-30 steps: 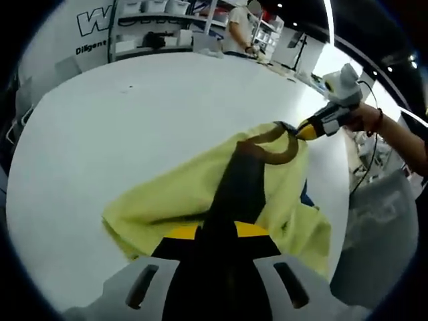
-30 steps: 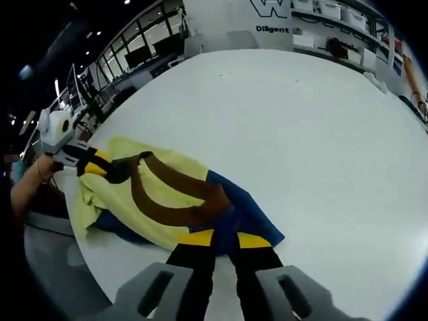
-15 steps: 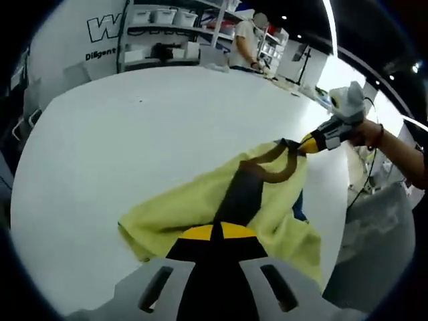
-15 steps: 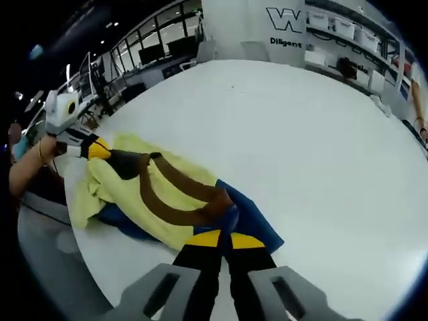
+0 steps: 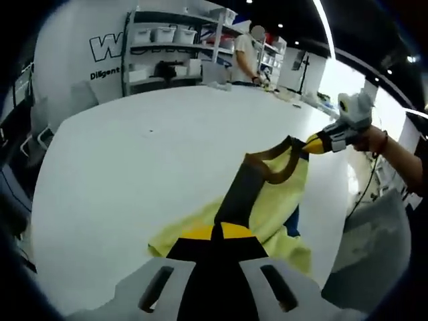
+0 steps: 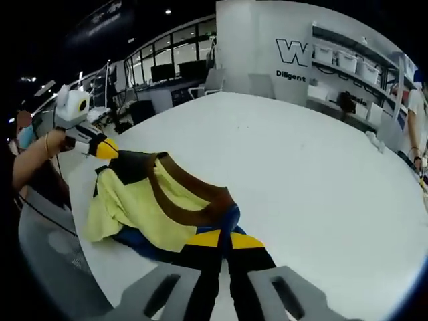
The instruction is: Fold the garment on the visible template until the final outline fits inside the template.
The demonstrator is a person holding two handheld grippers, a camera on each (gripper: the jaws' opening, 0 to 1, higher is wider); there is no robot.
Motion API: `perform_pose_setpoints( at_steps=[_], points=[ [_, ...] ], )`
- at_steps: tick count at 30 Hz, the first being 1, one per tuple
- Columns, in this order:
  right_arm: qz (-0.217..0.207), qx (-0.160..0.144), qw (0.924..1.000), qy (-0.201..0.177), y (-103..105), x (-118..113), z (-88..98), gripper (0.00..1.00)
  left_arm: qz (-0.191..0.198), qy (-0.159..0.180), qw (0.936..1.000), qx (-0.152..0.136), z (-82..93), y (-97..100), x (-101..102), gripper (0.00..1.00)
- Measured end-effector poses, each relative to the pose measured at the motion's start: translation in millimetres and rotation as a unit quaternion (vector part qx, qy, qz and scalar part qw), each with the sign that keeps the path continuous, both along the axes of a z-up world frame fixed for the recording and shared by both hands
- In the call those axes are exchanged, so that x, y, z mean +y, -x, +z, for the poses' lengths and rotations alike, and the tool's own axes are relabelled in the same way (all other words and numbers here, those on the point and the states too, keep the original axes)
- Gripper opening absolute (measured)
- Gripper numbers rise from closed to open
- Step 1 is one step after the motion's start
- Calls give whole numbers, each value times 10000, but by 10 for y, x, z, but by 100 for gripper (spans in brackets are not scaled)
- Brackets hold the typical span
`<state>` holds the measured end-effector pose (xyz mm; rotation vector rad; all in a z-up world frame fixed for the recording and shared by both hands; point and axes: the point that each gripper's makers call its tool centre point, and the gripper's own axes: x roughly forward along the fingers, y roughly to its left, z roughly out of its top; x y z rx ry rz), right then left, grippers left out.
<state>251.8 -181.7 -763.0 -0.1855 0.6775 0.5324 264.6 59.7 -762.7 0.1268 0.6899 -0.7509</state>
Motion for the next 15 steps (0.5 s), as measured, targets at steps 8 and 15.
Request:
perform_pose_setpoints(
  at_steps=[8,15],
  points=[
    [159,-512,9986,-4,-175,143,469,0,169,-61,9984,-530,446,-206,125,0],
    [113,-836,9963,-166,-323,211,724,0,247,-179,9955,-902,668,-329,230,0]
  ],
)
